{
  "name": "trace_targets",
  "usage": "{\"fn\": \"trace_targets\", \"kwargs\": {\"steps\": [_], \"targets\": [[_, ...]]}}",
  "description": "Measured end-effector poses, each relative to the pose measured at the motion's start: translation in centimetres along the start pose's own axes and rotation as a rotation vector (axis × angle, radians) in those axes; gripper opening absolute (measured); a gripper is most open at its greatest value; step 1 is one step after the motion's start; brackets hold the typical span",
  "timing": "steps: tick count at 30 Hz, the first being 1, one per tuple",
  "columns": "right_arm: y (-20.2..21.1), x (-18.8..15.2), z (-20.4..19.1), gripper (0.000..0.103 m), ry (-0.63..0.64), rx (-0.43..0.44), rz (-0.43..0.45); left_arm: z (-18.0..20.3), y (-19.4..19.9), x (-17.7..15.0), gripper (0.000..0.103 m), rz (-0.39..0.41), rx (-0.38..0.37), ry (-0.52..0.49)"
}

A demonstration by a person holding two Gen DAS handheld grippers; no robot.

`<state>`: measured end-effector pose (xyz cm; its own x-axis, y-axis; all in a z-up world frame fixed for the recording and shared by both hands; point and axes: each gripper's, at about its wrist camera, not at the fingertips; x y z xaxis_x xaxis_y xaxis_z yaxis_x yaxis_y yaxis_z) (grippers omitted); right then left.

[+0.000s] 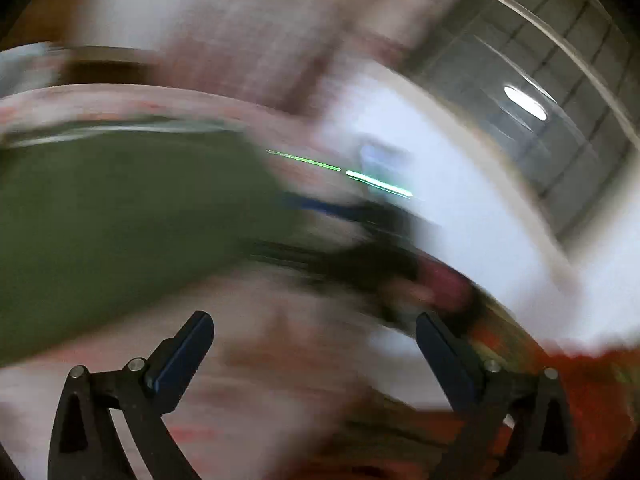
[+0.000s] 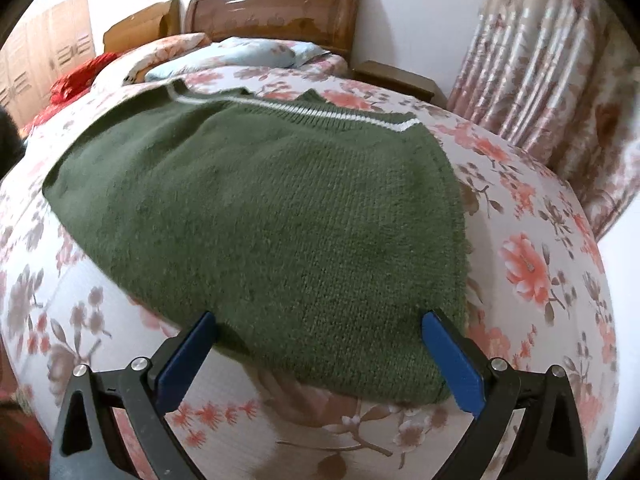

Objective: Fold small clothes

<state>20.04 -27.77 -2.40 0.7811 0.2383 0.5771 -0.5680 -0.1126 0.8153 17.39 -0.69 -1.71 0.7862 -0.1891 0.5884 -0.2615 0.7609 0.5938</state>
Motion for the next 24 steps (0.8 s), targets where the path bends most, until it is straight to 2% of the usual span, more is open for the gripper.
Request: {"fn": "trace_targets", "kwargs": {"steps": [2, 4, 6, 8, 10, 11, 14, 17, 18, 19, 20, 22, 24], "targets": [[0.4, 0.6, -0.1, 0.103, -0.047, 0.026, 0.036, -4.4, 2.2, 1.2, 0.102, 0.075, 0.152, 0.077], [1.0, 1.4, -0.4, 0.103, -0.072, 0.053, 0.093, -7.2, 3.9, 3.0, 0.102, 0.15, 0.346, 0.088], [1.3, 2.7, -1.1, 0.103, -0.067, 0.052, 0.139, -8.6, 3.9, 5.3, 0.102, 0.16, 0.466, 0.077], [0.8, 4.6, -1.9, 0.103, -0.038, 0.056, 0.142, -8.7, 2.9, 7.0, 0.102, 0.16, 0.506, 0.073], [-0.2, 6.8, -2.5, 0.103, -0.016, 0.058, 0.141, -9.3, 1.1, 10.1, 0.102, 0.156, 0.54, 0.068], [-1.0, 8.0, -2.9, 0.103, -0.006, 0.06, 0.135, -9.6, 0.9, 10.1, 0.102, 0.154, 0.547, 0.062], [-3.9, 11.7, -3.6, 0.103, -0.017, 0.065, 0.095, -9.5, -2.7, 12.9, 0.1, 0.12, 0.599, -0.018], [-6.7, 14.1, -4.2, 0.103, -0.024, 0.061, 0.056, -8.9, -5.1, 11.7, 0.095, 0.06, 0.711, -0.094], [-7.7, 14.6, -4.1, 0.103, -0.012, 0.052, 0.041, -9.8, -6.3, 11.7, 0.094, 0.032, 0.758, -0.112], [-9.1, 14.7, -4.1, 0.103, 0.008, 0.035, 0.0, -10.6, -6.7, 10.9, 0.095, 0.011, 0.775, -0.111], [-10.0, 14.4, -3.8, 0.103, -0.003, 0.057, -0.026, -11.3, -6.0, 9.9, 0.094, 0.028, 0.745, -0.088], [-10.0, 13.9, -2.2, 0.103, -0.06, 0.127, -0.006, -11.8, -4.9, 10.2, 0.094, 0.054, 0.696, -0.037], [-9.3, 13.8, -1.6, 0.103, -0.028, 0.106, -0.006, -11.8, -5.5, 10.2, 0.094, 0.044, 0.724, -0.055]]}}
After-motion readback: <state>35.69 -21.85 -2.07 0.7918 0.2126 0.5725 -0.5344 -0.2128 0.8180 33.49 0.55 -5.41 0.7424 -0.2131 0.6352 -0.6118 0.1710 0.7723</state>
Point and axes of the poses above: each gripper's, at about its wrist camera, not at the fingertips, and y roughly against the way its jaws point, z to its right, x to its top
